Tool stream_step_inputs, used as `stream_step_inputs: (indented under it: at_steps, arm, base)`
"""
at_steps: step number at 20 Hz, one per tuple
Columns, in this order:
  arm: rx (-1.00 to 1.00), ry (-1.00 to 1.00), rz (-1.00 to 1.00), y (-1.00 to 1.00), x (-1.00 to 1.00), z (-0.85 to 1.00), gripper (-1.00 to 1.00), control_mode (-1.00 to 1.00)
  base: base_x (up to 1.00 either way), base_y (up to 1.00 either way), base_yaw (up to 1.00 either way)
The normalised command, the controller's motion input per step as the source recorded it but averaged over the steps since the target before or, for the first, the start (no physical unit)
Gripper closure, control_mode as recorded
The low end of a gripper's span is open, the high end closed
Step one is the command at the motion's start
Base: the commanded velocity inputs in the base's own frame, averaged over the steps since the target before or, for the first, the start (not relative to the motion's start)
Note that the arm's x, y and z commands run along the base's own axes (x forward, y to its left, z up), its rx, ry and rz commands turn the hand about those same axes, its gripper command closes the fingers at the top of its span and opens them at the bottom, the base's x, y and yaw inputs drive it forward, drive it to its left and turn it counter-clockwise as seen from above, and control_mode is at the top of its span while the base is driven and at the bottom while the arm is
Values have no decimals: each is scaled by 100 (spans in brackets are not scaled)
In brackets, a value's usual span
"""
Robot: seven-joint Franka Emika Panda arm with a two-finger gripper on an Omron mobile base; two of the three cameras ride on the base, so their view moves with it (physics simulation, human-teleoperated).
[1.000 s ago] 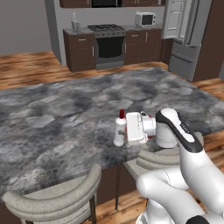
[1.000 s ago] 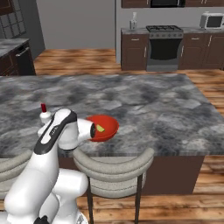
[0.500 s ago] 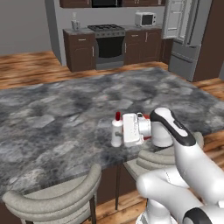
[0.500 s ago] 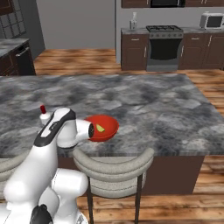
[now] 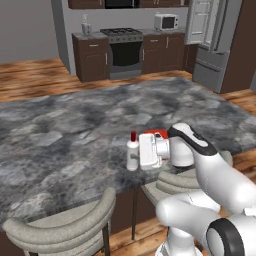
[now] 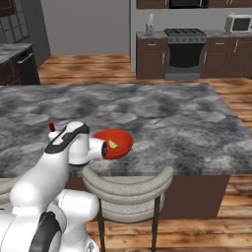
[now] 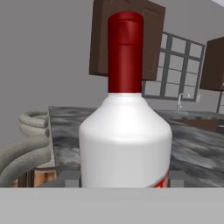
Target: There is a bowl on the dining counter. Grab a lemon wedge from the fridge and place it in the bowl. Then get the liquor bottle and glass cup from the cabinet and place them next to the bowl.
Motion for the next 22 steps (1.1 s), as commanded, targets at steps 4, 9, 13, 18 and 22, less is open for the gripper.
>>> stream_step_inputs:
  at_steps: [4, 9, 13, 18, 22]
  arm:
    - [0, 0, 0, 0, 11, -24, 100, -100]
    - [0, -1, 0, 0, 8, -15, 100, -100]
    - [0, -3, 0, 0, 13, -3, 100, -100]
    - [0, -1, 0, 0, 17, -11, 100, -100]
    - [0, 0, 0, 0, 18, -18, 100, -100]
  base:
    - [0, 0, 0]
    - [0, 0, 0]
    - [0, 0, 0]
    - [0, 0, 0]
    - [0, 0, 0]
